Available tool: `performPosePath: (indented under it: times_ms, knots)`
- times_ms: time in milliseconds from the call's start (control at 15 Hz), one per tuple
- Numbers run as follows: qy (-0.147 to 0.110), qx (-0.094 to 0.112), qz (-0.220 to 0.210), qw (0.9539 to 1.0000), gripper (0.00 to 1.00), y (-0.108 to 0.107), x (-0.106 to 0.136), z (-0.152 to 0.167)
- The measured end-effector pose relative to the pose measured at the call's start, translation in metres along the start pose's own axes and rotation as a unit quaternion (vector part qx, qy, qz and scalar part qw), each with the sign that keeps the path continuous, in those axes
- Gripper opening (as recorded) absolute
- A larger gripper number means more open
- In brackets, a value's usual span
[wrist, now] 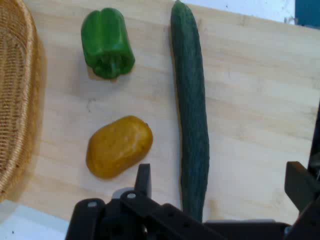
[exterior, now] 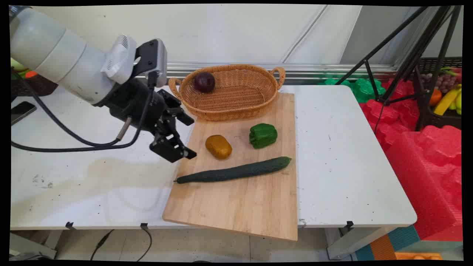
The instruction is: Pick up the cucumber from the cutting board
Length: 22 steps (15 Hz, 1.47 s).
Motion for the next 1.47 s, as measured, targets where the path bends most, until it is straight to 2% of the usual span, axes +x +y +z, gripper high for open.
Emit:
performPosePath:
  times_ms: [333, 933, 1467]
  knots:
    - [0.001, 0.002, -0.009, 1.0, 1.0, -0.002, 0.015, 0.028]
    - [-0.03, -0.022, -0.015, 0.9992, 1.0, -0.005, 0.04, 0.121]
    - [-0.047, -0.034, -0.015, 0.9982, 1.0, -0.006, 0.051, 0.188]
